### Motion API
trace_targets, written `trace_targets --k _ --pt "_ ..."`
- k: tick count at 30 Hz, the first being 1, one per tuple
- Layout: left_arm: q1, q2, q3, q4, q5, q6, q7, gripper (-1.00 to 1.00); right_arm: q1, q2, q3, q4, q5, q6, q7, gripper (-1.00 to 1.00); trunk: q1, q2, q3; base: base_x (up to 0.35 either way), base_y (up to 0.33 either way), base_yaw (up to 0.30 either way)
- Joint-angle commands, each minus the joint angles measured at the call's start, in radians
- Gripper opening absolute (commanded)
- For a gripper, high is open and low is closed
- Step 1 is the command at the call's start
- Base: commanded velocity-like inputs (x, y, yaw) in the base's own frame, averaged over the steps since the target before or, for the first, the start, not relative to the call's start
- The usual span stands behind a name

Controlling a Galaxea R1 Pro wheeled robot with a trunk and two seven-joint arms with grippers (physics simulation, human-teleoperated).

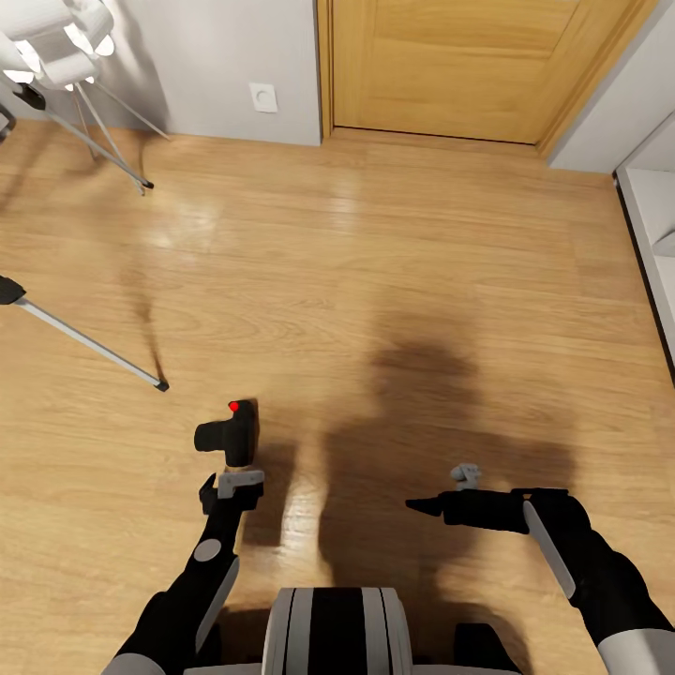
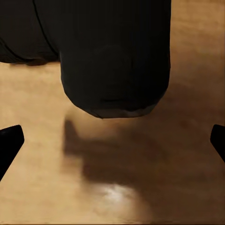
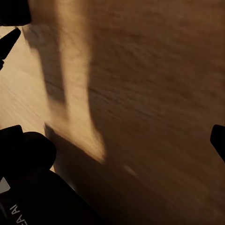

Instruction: Attach the digital camera to the camera tripod in the bedroom.

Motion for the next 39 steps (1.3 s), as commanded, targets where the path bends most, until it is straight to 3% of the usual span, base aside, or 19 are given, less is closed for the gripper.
trace_targets --k 1,14,39 --pt "0.000 0.000 -0.003 0.003 0.001 -0.005 0.007 1.00 0.000 -0.001 0.001 0.000 -0.006 0.006 -0.002 1.00 0.000 0.000 0.000 0.000 0.000 0.000" --pt "0.000 -0.013 0.000 0.009 -0.001 -0.011 0.008 1.00 0.000 -0.002 0.001 0.000 -0.006 0.006 -0.002 1.00 0.000 0.000 0.000 0.044 0.000 0.000" --pt "0.000 -0.012 0.003 0.021 0.011 -0.011 0.008 1.00 0.000 -0.002 0.001 0.000 -0.005 0.006 -0.002 1.00 0.000 0.000 0.000 0.034 0.000 0.000"
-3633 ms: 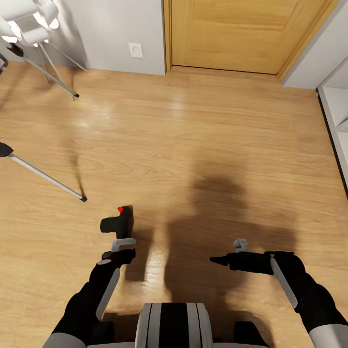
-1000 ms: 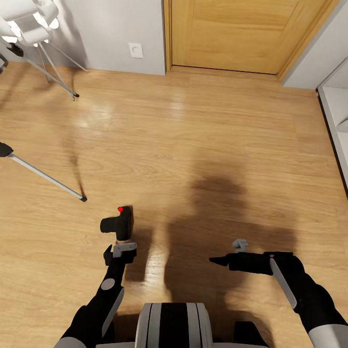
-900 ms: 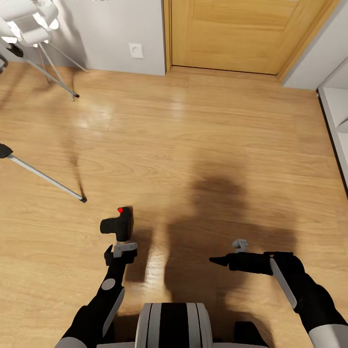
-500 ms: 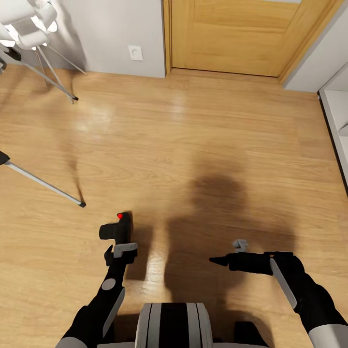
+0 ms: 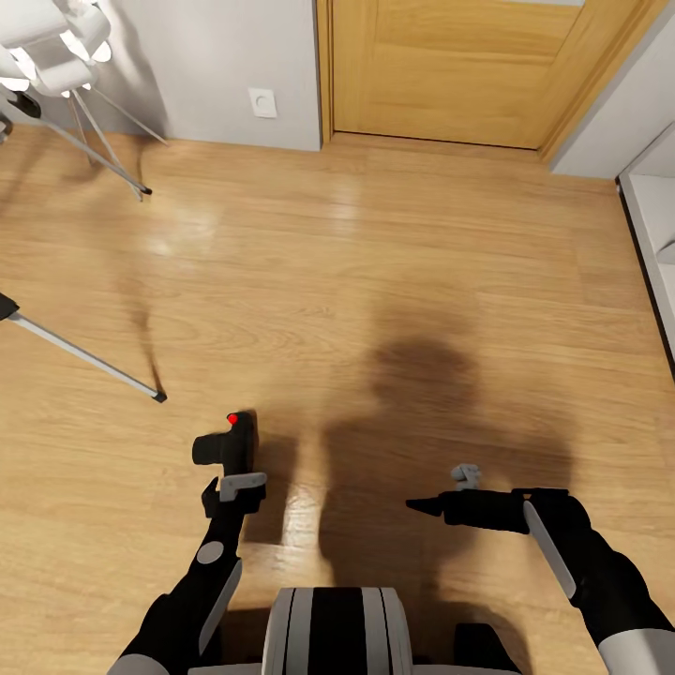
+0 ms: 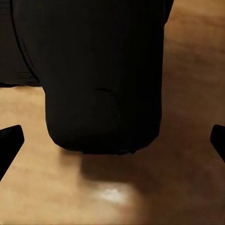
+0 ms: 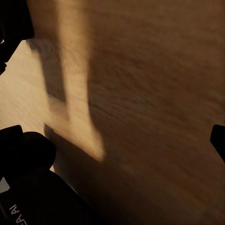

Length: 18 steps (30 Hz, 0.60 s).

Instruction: Attach the digital camera to the camera tripod in the bedroom.

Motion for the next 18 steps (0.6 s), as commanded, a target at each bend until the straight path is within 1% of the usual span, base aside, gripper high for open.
trace_targets --k 1,11,18 --pt "0.000 0.001 -0.003 0.001 0.002 -0.003 0.007 1.00 0.000 -0.001 0.001 0.000 -0.006 0.006 -0.002 1.00 0.000 0.000 0.000 0.000 0.000 0.000" --pt "0.000 0.001 -0.002 0.008 0.003 -0.003 0.007 1.00 0.000 0.000 0.001 0.000 -0.006 0.006 -0.002 1.00 0.000 0.000 0.000 0.000 0.000 0.000" --pt "-0.001 0.001 0.001 0.047 0.001 -0.004 0.007 1.00 0.000 0.000 0.001 0.001 -0.006 0.006 -0.002 1.00 0.000 0.000 0.000 0.000 0.000 0.000"
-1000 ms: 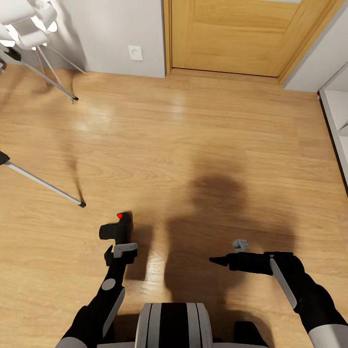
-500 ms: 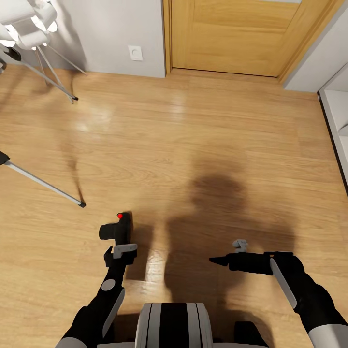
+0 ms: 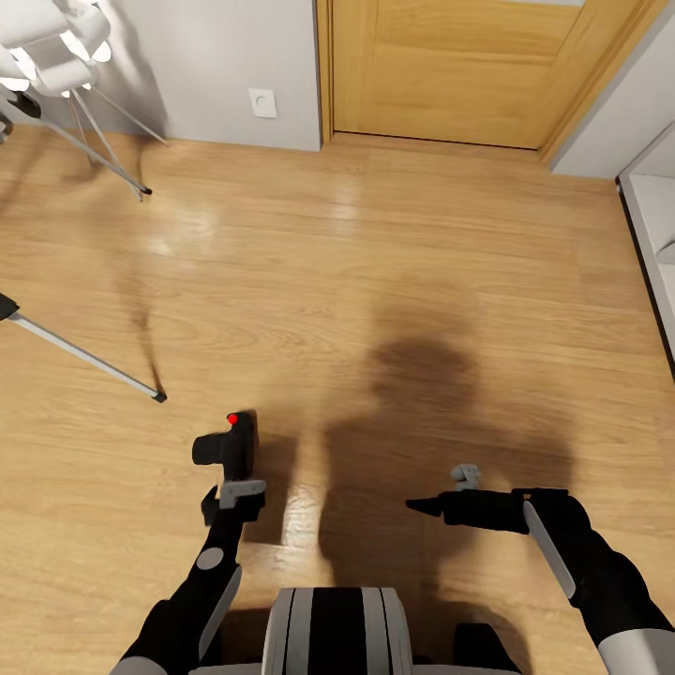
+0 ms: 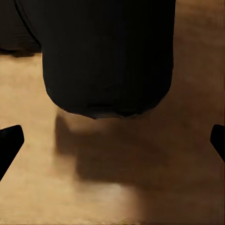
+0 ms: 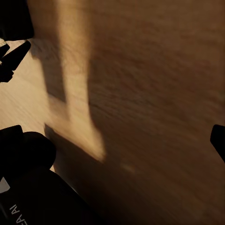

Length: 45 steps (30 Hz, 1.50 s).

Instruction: Attach the digital camera to the camera tripod in the bedroom.

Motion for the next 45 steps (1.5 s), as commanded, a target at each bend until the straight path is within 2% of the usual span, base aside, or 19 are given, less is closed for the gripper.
trace_targets --k 1,24,40,45 --pt "0.000 0.001 -0.003 0.008 0.002 -0.003 0.007 1.00 0.000 -0.001 0.001 0.000 -0.006 0.006 -0.002 1.00 0.000 0.000 0.000 0.000 0.000 0.000" --pt "0.000 0.005 -0.001 0.023 0.003 -0.006 0.007 1.00 0.000 0.000 0.001 0.000 -0.006 0.006 -0.002 1.00 0.000 0.000 0.000 0.002 0.000 0.000" --pt "0.000 0.006 -0.001 0.023 0.002 -0.008 0.007 1.00 0.000 -0.001 0.001 0.000 -0.006 0.006 -0.002 1.00 0.000 0.000 0.000 0.093 0.000 0.000" --pt "0.000 0.006 -0.001 0.024 0.002 -0.008 0.033 1.00 0.000 -0.002 0.001 0.000 -0.006 0.006 -0.002 1.00 0.000 0.000 0.000 0.003 0.000 0.000"
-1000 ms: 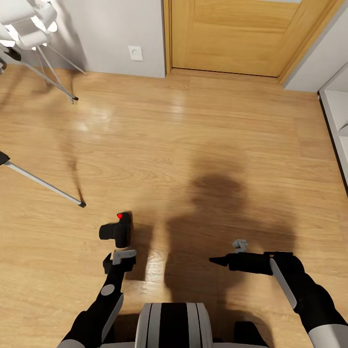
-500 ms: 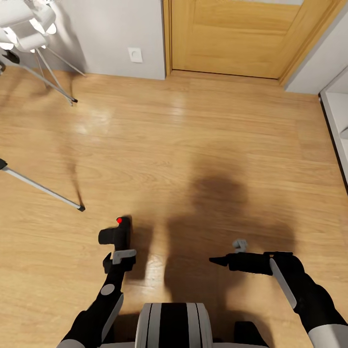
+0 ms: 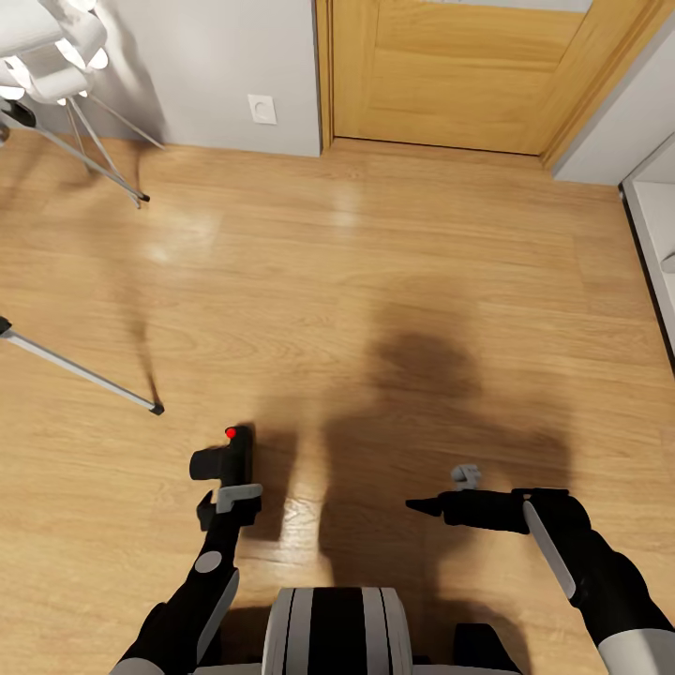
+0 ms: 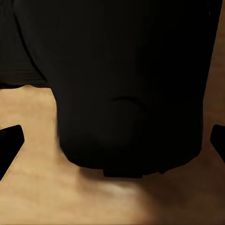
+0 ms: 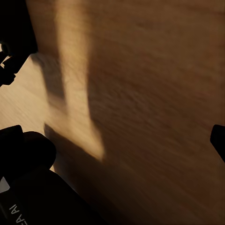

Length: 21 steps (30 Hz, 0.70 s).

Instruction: Attach the digital camera to the camera tripod in the bedroom.

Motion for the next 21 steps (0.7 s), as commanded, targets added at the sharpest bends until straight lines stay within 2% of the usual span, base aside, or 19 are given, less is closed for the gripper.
trace_targets --k 1,10,21 --pt "0.000 0.001 -0.004 0.001 0.002 -0.003 0.013 1.00 0.000 -0.001 0.001 0.000 -0.006 0.006 -0.002 1.00 0.000 0.000 0.000 0.001 0.000 0.000" --pt "-0.001 0.001 -0.005 0.002 0.004 -0.002 0.047 1.00 0.000 -0.001 0.001 0.000 -0.006 0.005 -0.002 1.00 0.000 0.000 0.000 0.001 0.000 0.000" --pt "0.000 0.000 -0.006 0.005 0.003 -0.004 0.050 1.00 0.000 0.001 0.001 0.001 -0.006 0.005 -0.002 1.00 0.000 0.000 0.000 0.106 0.000 0.000"
